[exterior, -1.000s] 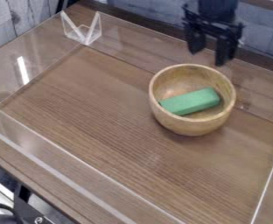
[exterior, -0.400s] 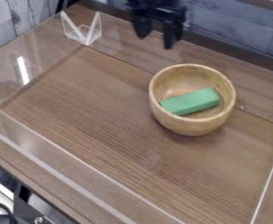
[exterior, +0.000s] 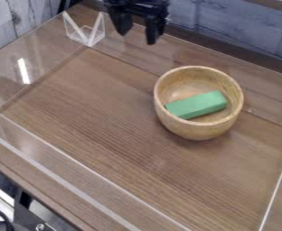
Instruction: Put green stick into wooden bowl
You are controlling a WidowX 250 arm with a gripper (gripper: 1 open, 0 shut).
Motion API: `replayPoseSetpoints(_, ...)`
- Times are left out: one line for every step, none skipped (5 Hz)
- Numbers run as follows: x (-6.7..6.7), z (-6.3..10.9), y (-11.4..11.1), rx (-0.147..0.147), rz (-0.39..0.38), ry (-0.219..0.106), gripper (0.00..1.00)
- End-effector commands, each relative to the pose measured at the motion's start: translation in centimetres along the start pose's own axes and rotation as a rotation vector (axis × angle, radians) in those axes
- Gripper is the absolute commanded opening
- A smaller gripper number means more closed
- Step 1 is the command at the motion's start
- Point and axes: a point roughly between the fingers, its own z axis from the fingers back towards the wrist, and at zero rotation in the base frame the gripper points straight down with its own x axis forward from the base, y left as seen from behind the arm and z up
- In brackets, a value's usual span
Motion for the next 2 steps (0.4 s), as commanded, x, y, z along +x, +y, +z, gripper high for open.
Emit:
replayPoseSetpoints(0.25,-0.22,0.75,0.016,-0.005,-0.032,1.0)
replayPoseSetpoints(-0.2,0.27,1.29,0.022,-0.004,-0.032,1.0)
